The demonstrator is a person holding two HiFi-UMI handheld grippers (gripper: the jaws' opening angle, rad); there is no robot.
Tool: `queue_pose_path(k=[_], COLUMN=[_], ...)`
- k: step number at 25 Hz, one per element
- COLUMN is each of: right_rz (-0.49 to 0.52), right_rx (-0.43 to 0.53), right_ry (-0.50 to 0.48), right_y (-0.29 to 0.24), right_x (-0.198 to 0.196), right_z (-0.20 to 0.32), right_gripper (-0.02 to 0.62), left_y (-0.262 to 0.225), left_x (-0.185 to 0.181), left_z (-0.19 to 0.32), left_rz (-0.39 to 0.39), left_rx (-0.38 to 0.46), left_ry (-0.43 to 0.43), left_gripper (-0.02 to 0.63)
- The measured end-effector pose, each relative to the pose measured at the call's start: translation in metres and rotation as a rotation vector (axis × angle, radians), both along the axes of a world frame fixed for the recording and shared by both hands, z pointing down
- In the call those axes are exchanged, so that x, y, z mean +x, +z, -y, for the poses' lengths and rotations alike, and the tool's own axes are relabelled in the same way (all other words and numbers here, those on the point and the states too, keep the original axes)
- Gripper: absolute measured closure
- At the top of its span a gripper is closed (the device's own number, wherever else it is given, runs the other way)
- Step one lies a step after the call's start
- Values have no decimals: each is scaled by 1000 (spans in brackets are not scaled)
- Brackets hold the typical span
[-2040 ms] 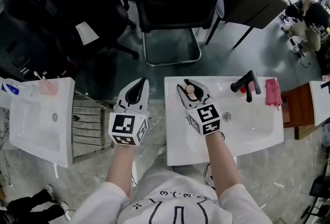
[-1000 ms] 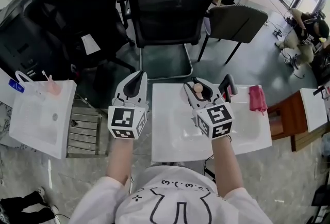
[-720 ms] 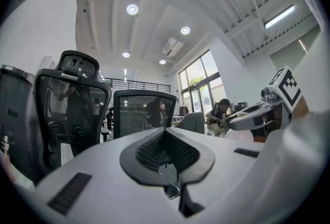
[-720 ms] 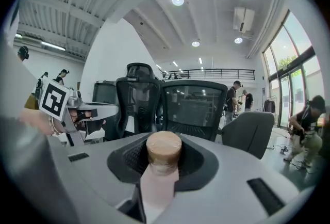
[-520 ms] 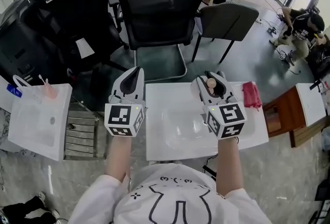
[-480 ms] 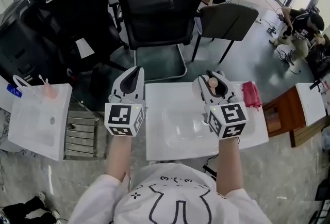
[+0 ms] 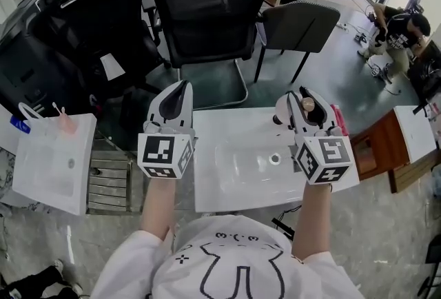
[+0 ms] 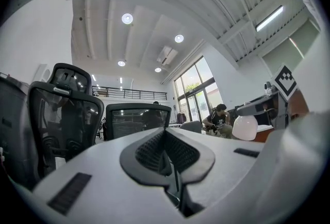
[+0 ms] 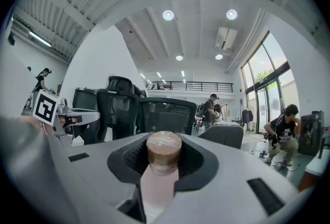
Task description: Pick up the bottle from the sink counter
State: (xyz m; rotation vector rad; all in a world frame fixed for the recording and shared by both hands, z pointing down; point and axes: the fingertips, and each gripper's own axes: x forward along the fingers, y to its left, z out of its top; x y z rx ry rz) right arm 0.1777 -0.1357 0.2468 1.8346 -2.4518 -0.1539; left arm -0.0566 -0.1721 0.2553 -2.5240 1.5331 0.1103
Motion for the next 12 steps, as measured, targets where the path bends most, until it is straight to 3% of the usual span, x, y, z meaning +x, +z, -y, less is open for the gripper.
queue_pose_path(k=[12], right_rz=[9], right_rx=[46], right_ry=[34], right_y=[-16], right_x=[15], right_z=[-15], right_gripper=[463], left_y=[-21], left_x=[11], left_z=[-12], left_rz=[20], left_rx=[57], left_ry=[28], left_gripper=[597])
